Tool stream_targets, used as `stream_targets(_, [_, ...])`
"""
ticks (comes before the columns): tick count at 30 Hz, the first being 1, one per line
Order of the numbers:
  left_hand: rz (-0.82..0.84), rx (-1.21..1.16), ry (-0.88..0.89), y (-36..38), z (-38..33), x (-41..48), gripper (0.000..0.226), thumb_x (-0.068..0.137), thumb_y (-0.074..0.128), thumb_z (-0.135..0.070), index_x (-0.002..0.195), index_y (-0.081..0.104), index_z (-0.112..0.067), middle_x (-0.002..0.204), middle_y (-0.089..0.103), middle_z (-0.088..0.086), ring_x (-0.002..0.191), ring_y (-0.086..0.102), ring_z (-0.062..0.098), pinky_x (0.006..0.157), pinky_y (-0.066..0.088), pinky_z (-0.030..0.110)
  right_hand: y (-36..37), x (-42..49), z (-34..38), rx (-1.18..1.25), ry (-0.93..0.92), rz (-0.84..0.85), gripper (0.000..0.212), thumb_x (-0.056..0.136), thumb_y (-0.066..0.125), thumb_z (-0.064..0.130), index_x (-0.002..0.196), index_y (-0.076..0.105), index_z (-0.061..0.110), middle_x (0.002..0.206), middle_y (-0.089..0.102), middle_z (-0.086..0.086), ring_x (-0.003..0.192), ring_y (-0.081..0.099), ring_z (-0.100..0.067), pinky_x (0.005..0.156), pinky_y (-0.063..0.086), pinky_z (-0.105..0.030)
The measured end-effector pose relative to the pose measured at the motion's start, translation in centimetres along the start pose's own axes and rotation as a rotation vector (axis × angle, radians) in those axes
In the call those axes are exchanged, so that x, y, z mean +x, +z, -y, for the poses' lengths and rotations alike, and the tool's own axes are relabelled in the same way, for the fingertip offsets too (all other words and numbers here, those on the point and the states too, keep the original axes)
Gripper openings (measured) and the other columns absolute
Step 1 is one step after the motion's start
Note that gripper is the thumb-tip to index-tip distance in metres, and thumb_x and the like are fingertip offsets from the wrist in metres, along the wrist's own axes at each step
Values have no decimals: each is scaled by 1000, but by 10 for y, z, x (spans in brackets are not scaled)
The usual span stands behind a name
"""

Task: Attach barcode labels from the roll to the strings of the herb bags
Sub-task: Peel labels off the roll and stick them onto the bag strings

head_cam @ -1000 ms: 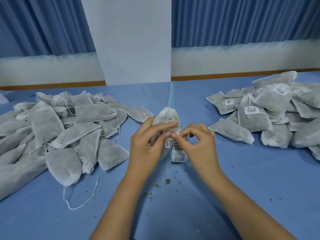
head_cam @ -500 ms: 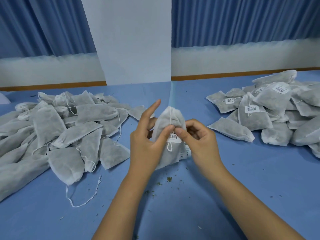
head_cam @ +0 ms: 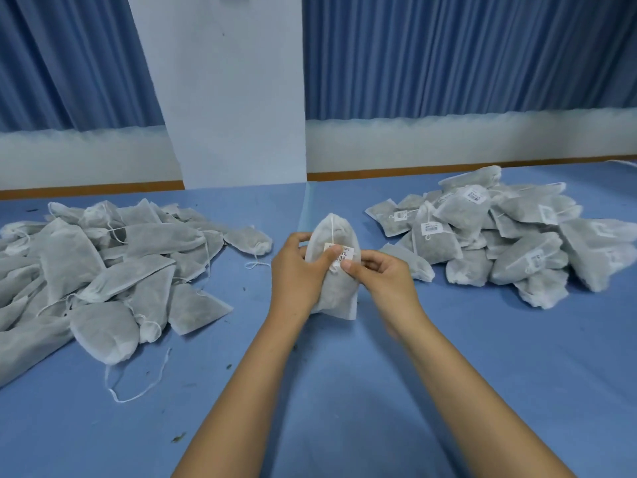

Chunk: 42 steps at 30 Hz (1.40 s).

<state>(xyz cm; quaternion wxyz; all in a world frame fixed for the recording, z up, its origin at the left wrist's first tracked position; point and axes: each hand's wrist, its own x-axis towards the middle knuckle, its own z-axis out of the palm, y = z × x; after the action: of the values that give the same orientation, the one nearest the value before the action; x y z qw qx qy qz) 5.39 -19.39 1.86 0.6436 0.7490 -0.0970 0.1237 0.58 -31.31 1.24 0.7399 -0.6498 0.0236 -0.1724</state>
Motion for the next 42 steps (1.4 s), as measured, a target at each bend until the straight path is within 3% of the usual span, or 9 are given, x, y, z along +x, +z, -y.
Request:
stream_targets(7, [234, 176, -154, 51, 2, -17, 36, 85, 74, -29, 113, 61, -10, 111, 66, 4, 95, 62, 18, 75, 43, 23, -82, -24, -5, -187, 337, 173, 13, 88, 64, 9, 99, 69, 3, 80, 71, -8, 63, 64, -13, 50, 47, -18])
stream_targets(10, [372, 29, -307, 68, -10, -20, 42, 93, 62, -33, 127, 52, -11, 121, 62, 10, 85, 66, 18, 69, 55, 24, -106, -13, 0, -117, 239, -126, 17, 88, 56, -5, 75, 63, 4, 57, 56, -3, 53, 48, -15, 46, 39, -15])
stream_targets(14, [439, -62, -318, 86, -26, -22, 42, 99, 52, -30, 133, 46, -5, 116, 59, 13, 78, 67, 22, 77, 58, 32, -128, 14, 9, 275, 80, -512, 33, 91, 45, -9, 64, 45, 11, 67, 43, -3, 64, 57, -6, 81, 50, -18])
stream_targets(19, [464, -23, -300, 93, -24, -27, 34, 100, 52, -25, 128, 52, -6, 100, 59, 4, 90, 66, 26, 85, 56, 36, -114, 16, -19, 302, 172, -730, 26, 90, 45, -5, 71, 51, 10, 73, 55, -5, 66, 59, -13, 63, 44, -16])
stream_targets(25, [318, -24, -62, 70, -14, -30, 12, 97, 53, -10, 99, 65, -11, 100, 68, 8, 84, 68, 22, 81, 56, 32, -49, 4, -32, 127, 152, -406, 25, 88, 41, -11, 77, 57, 3, 70, 61, -11, 53, 58, -14, 52, 48, -15])
stream_targets(28, [-220, 251, 129, 23, 8, -15, 16, 90, 56, -7, 98, 68, -14, 105, 66, 8, 95, 58, 23, 84, 45, 35, -15, -3, -33, 45, 92, -177, 31, 87, 37, -17, 74, 56, 4, 65, 58, -10, 47, 58, -11, 50, 47, -17])
stream_targets(30, [-502, 682, 20, -21, 33, 1, 26, 87, 61, -15, 112, 65, -11, 122, 57, 17, 113, 47, 36, 90, 35, 44, 2, -8, -36, -23, 59, -25, 33, 85, 37, -18, 71, 56, 5, 64, 58, -10, 48, 58, -12, 50, 46, -19])
stream_targets(34, [-187, 1176, -471, -72, 77, 7, 46, 94, 52, -39, 132, 49, -13, 145, 33, 22, 136, 24, 40, 111, 22, 47, 32, -15, -50, -130, 35, 231, 36, 83, 37, -18, 71, 57, 9, 63, 60, -5, 51, 58, -13, 54, 46, -21])
stream_targets(42, [-184, 1255, -293, -78, 90, 17, 25, 92, 55, -21, 114, 56, -11, 119, 51, 11, 112, 45, 32, 85, 42, 38, 70, -6, -66, -296, -83, 342, 36, 86, 43, -9, 71, 60, 20, 63, 61, 6, 57, 61, -10, 61, 51, -23])
